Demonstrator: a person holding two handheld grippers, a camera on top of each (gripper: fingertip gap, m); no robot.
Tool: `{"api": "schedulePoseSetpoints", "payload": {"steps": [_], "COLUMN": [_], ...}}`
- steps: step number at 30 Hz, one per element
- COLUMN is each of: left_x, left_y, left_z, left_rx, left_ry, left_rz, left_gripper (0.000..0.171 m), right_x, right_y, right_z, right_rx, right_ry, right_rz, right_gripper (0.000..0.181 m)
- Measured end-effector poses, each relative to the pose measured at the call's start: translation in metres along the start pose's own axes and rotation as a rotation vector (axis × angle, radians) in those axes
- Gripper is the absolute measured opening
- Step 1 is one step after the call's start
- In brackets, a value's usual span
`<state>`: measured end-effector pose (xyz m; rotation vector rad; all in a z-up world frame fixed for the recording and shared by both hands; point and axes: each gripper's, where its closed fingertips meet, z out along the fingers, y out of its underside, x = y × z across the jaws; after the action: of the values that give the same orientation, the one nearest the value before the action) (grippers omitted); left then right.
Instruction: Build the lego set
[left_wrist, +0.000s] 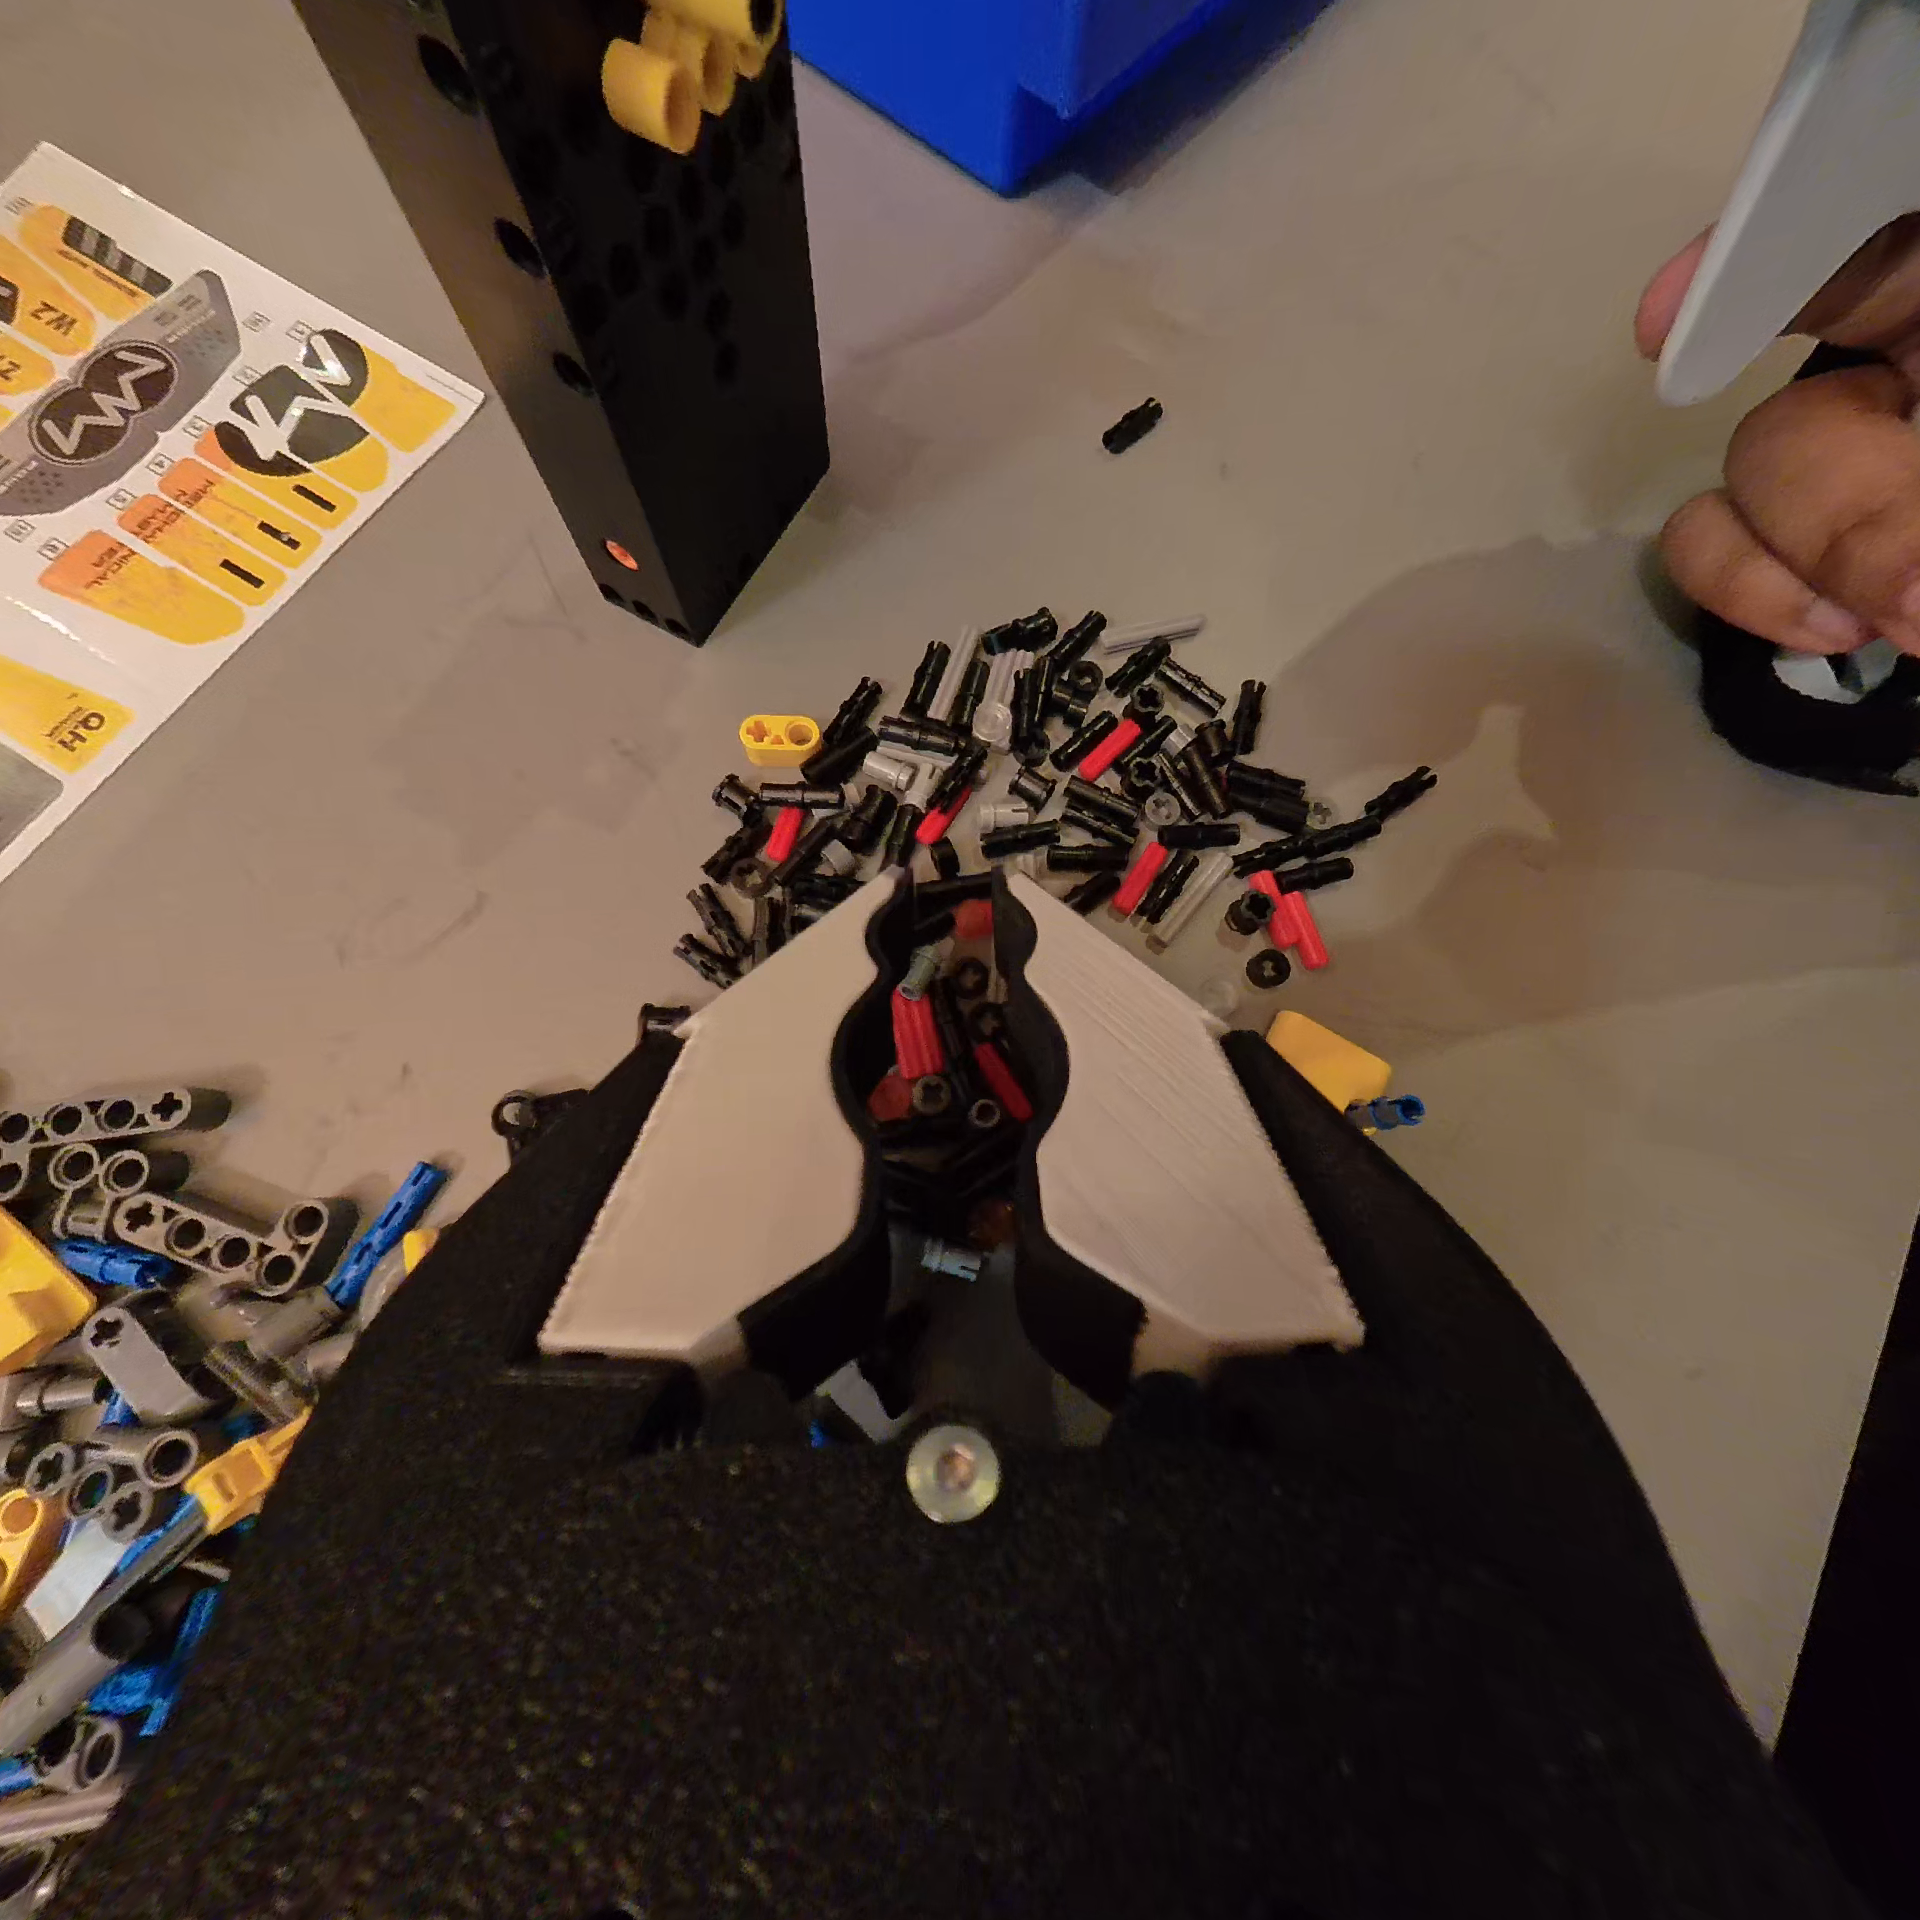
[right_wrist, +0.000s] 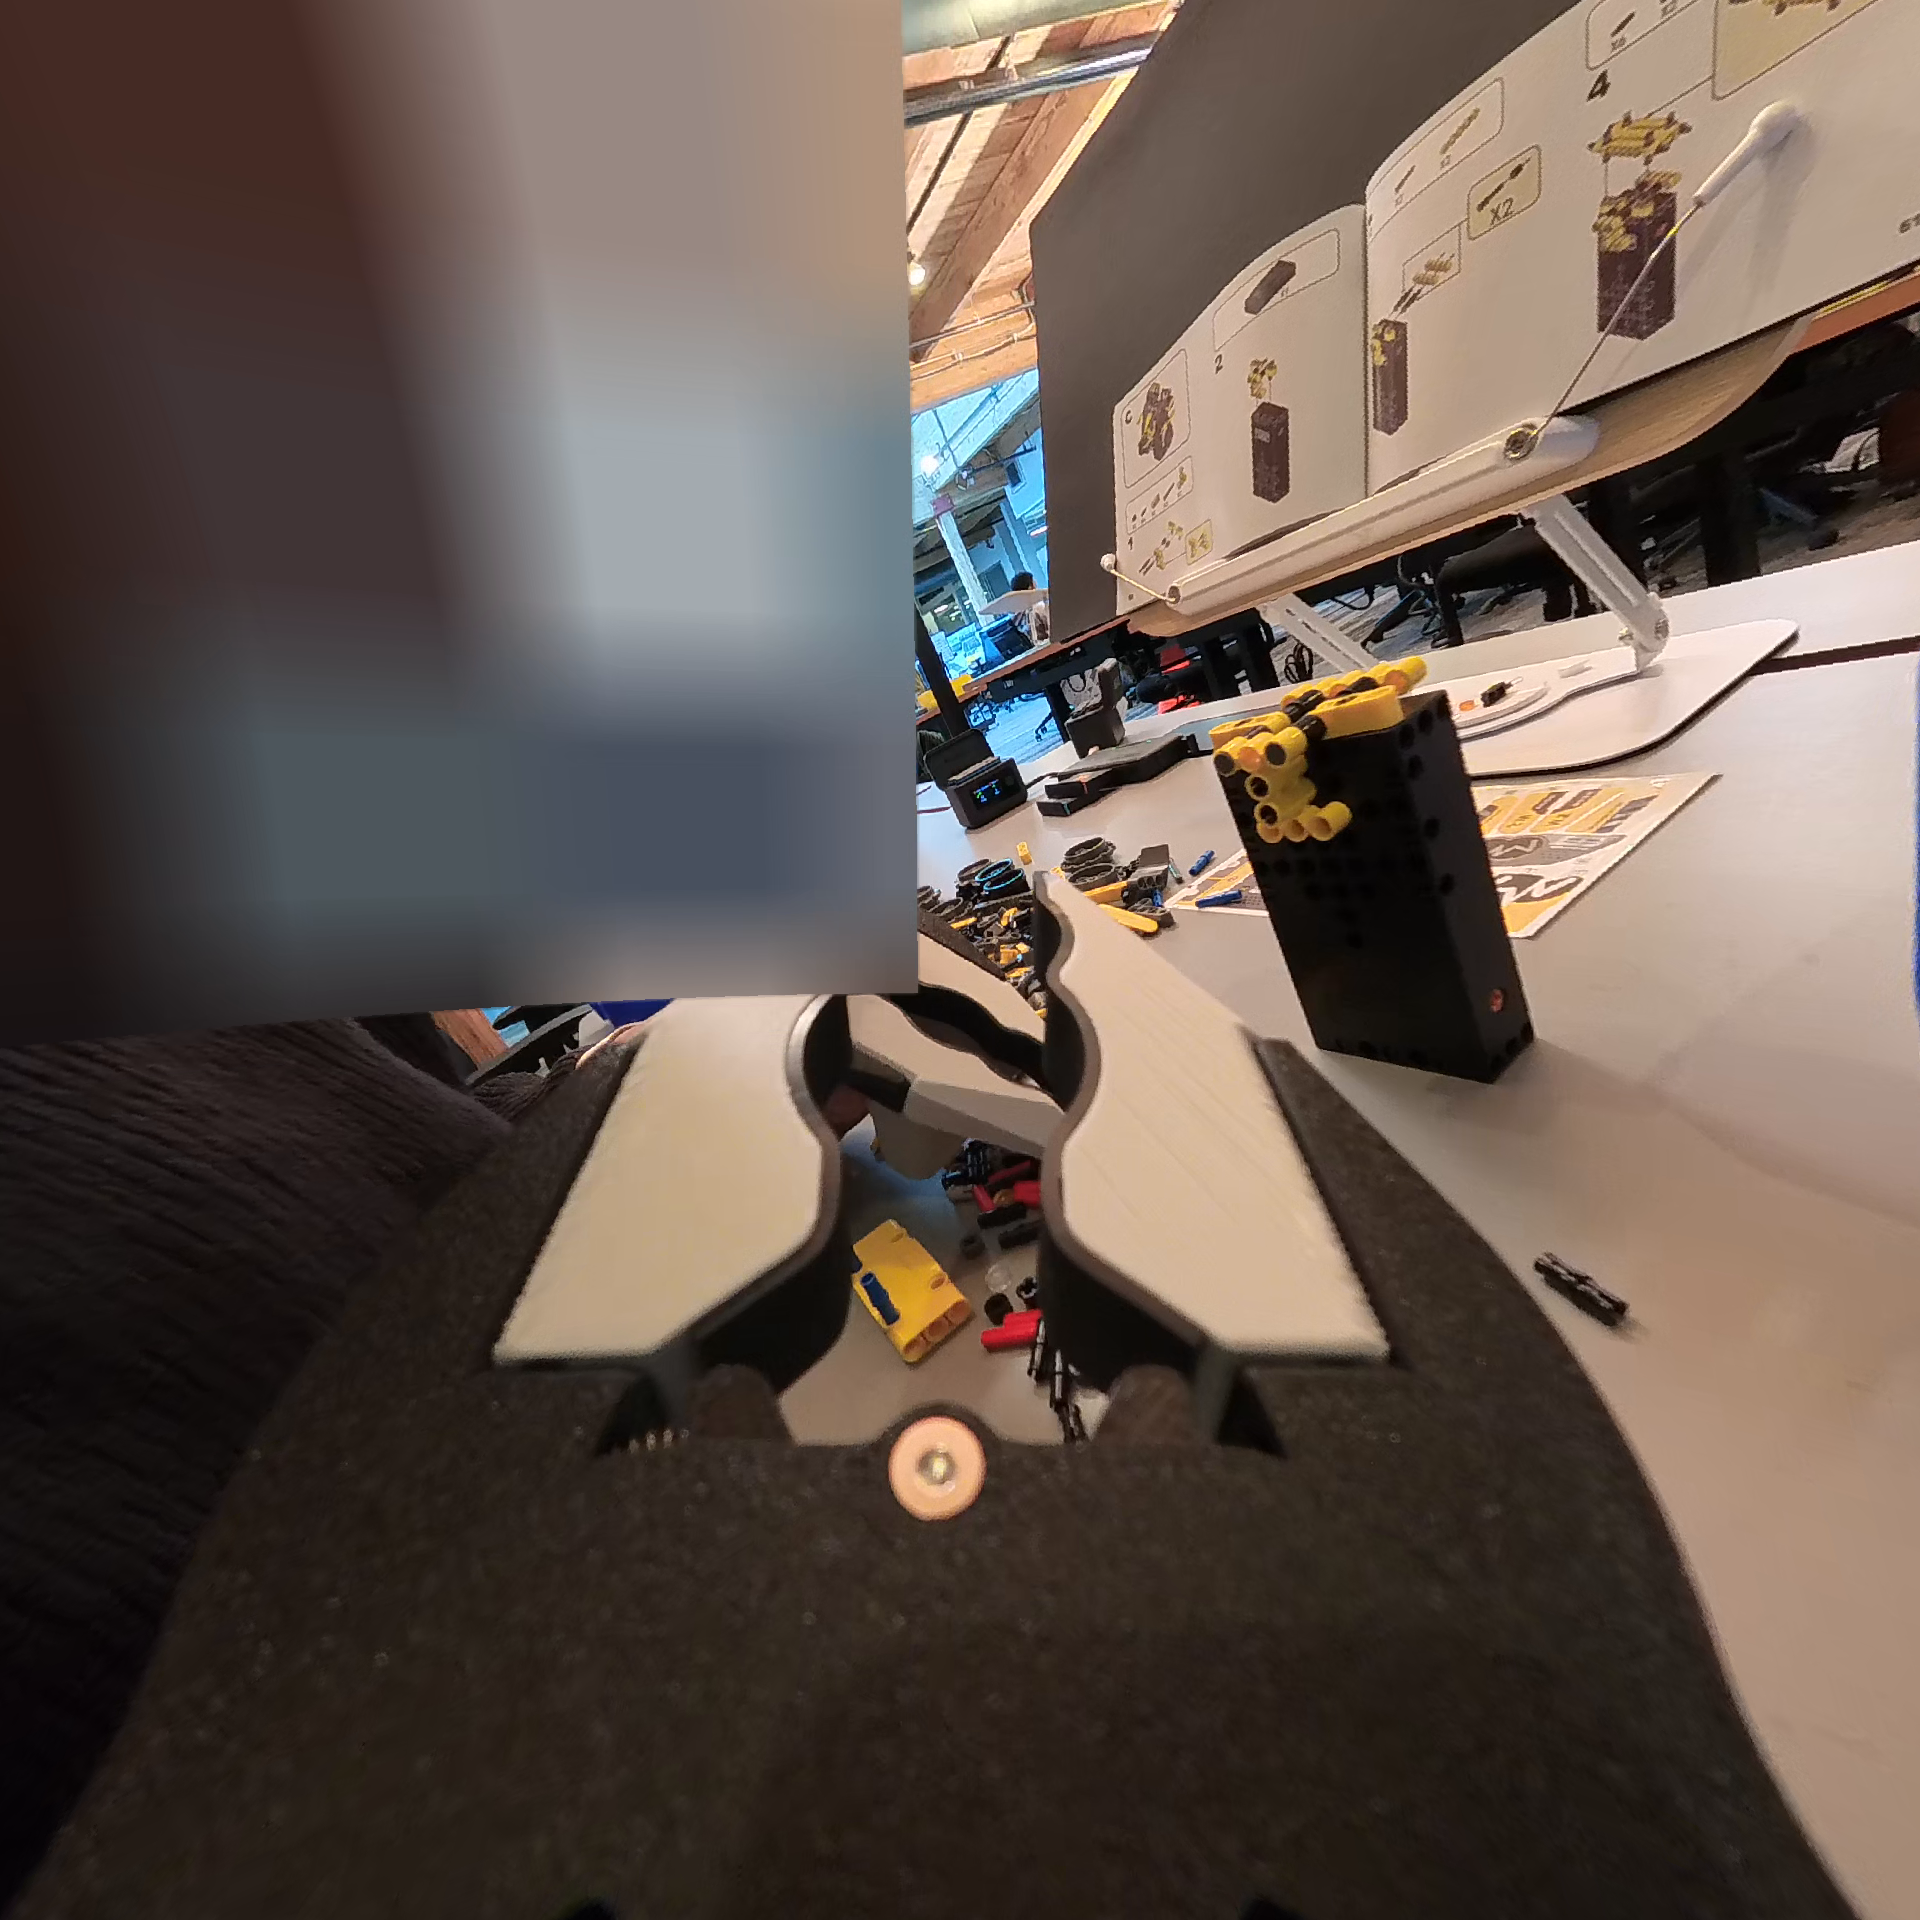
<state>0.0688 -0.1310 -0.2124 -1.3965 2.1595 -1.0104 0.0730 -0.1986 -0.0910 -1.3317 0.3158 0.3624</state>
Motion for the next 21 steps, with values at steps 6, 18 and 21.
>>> {"api": "schedulePoseSetpoints", "payload": {"steps": [6,18,21], "left_x": [-0.015,-0.057,-0.071], "left_y": [-0.016,-0.043,-0.037], "left_z": [-0.014,-0.038,-0.037], "left_rx": [0.097,0.316,0.306], "left_ry": [0.011,0.025,-0.005], "left_rz": [-0.083,-0.315,-0.354], "left_gripper": [0.014,0.016,0.016], "right_x": [0.032,0.095,0.101], "right_y": [-0.007,-0.006,-0.003], "right_z": [-0.014,-0.042,-0.039], "right_rx": [-0.056,-0.235,-0.259], "right_ry": [0.257,0.574,0.562], "right_rz": [-0.234,-0.320,-0.295], "right_gripper": [0.031,0.029,0.029]}}
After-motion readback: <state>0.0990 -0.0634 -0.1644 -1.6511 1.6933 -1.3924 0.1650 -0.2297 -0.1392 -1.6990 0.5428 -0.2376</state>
